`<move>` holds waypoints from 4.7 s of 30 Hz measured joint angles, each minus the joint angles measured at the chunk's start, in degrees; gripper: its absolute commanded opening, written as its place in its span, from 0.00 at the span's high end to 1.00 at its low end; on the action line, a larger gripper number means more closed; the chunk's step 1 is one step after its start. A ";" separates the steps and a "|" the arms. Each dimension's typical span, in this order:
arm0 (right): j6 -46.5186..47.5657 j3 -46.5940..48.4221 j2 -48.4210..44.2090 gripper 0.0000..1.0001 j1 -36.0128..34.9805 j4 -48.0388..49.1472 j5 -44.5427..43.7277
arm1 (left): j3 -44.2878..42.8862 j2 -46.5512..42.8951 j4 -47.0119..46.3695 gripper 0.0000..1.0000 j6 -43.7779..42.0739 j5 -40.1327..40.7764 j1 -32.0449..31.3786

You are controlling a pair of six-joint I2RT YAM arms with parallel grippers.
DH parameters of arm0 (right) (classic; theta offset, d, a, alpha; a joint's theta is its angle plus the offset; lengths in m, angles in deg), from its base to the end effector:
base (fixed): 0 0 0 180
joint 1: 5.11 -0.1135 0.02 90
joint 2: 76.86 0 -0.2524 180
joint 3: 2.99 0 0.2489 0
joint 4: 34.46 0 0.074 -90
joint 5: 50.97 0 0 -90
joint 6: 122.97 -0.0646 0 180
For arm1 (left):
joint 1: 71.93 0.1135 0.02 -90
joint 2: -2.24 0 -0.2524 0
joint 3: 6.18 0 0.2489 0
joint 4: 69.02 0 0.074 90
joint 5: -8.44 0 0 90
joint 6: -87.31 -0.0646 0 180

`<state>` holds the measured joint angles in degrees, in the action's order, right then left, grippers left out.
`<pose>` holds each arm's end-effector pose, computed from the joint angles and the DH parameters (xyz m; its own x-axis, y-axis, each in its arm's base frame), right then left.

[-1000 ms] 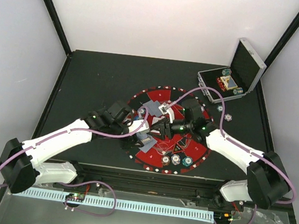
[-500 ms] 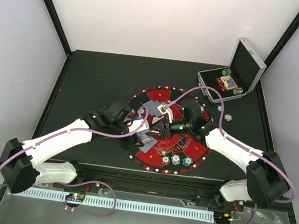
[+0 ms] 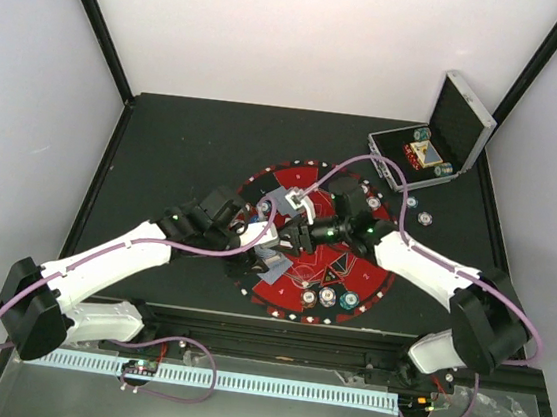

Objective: Distribute texas hold em gaming equipment

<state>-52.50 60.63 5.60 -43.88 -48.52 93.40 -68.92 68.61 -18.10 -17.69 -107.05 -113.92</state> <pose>0.2136 0.2389 0.2227 -0.6990 -0.3116 -0.6437 -0.7037 0.1390 0.6968 0.1627 -0.1839 0.2212 -0.3805 0.6568 -0.6510 0.9192 0.3457 -0.1885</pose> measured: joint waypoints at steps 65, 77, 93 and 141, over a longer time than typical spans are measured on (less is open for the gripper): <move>11.72 4.98 3.74 0.43 -1.36 -9.49 -1.33 | 0.09 0.02 0.11 0.61 0.00 0.81 -0.13; 13.77 4.46 2.27 0.51 -2.14 -9.60 -10.69 | 0.09 0.02 -0.04 0.61 0.20 1.53 -0.09; 14.75 2.58 -1.25 0.66 -1.73 -9.77 -14.82 | 0.09 0.15 -0.52 0.61 0.52 3.28 -0.02; 16.04 -0.13 -14.75 0.99 2.32 -22.77 -37.05 | 0.11 0.15 -0.39 0.62 0.61 4.90 -0.09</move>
<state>-36.46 60.50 -9.16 -41.56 -71.30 56.35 -68.82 68.76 -18.50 -17.08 -102.16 -114.01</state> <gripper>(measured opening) 0.012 0.406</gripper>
